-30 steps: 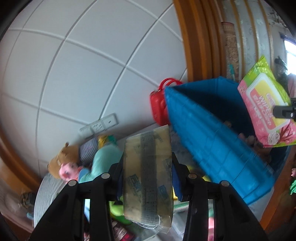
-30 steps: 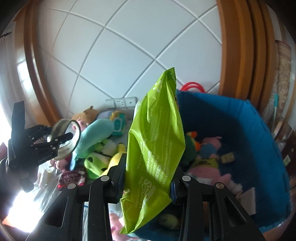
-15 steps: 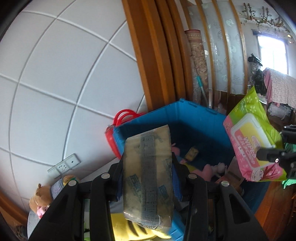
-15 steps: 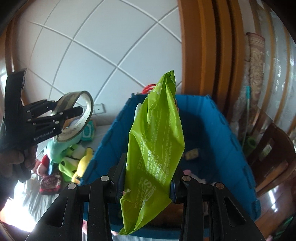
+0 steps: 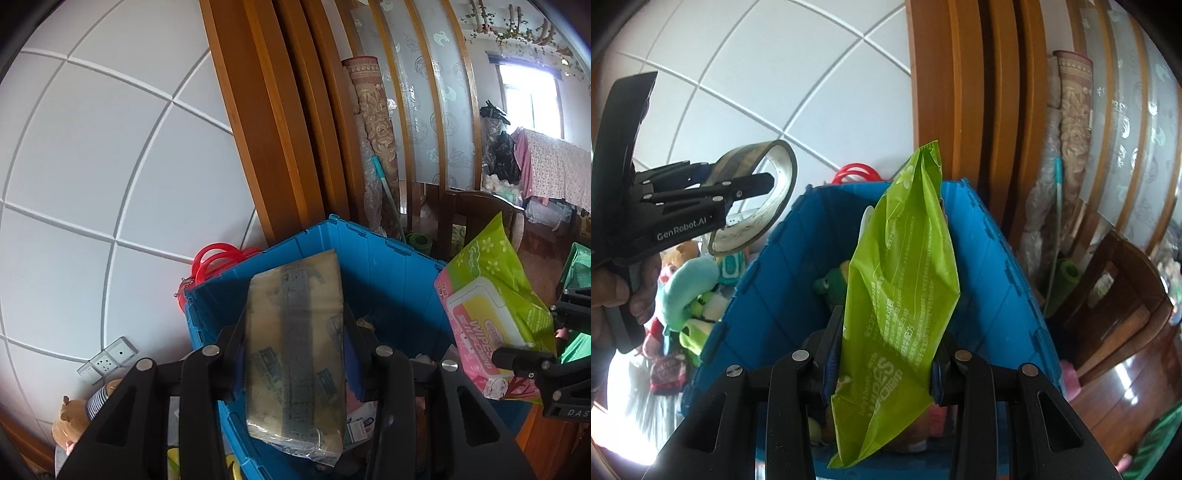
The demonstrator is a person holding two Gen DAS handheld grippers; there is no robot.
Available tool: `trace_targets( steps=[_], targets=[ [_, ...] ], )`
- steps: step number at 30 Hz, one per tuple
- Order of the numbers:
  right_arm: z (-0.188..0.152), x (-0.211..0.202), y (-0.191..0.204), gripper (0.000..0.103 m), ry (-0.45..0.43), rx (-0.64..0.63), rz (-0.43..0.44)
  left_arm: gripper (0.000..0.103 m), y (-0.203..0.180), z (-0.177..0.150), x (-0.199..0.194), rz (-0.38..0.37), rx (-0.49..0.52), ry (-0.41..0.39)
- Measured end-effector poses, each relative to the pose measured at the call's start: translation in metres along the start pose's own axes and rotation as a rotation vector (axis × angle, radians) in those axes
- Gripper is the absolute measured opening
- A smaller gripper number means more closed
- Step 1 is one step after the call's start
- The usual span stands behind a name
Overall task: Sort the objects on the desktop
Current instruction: 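Carry the tape roll and green bag to the blue crate and release them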
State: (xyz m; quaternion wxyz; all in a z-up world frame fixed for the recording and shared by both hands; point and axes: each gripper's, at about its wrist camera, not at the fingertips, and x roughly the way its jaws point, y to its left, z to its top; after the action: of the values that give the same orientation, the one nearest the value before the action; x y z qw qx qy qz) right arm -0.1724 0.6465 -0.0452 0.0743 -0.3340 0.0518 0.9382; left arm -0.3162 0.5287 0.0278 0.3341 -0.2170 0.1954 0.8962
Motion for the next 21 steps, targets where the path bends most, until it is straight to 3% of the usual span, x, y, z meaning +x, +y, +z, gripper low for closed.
trace_targets(
  steps=[9, 10, 11, 12, 13, 14, 21],
  targets=[
    [0.007, 0.017, -0.006, 0.037, 0.014, -0.007, -0.018, 0.041, 0.008, 0.004, 0.016, -0.020, -0.046, 0.000],
    [0.009, 0.019, -0.006, 0.038, 0.014, -0.012, -0.025, 0.049, 0.009, 0.005, 0.018, -0.022, -0.047, -0.001],
    [0.010, 0.019, -0.006, 0.046, 0.006, -0.016, -0.038, 0.079, 0.009, 0.006, 0.019, -0.024, -0.048, -0.004],
    [0.011, 0.019, -0.005, 0.060, -0.002, -0.020, -0.052, 0.094, 0.010, 0.007, 0.019, -0.023, -0.047, -0.019],
    [0.012, 0.019, -0.005, 0.069, -0.010, -0.023, -0.066, 0.103, 0.011, 0.007, 0.016, -0.012, -0.047, -0.042],
    [0.014, 0.019, -0.005, 0.081, -0.018, -0.027, -0.080, 0.103, 0.011, 0.007, 0.017, -0.009, -0.046, -0.040],
    [0.018, 0.023, -0.008, 0.082, -0.022, -0.022, -0.092, 0.103, 0.013, 0.007, 0.024, 0.001, -0.044, -0.025]
  ],
)
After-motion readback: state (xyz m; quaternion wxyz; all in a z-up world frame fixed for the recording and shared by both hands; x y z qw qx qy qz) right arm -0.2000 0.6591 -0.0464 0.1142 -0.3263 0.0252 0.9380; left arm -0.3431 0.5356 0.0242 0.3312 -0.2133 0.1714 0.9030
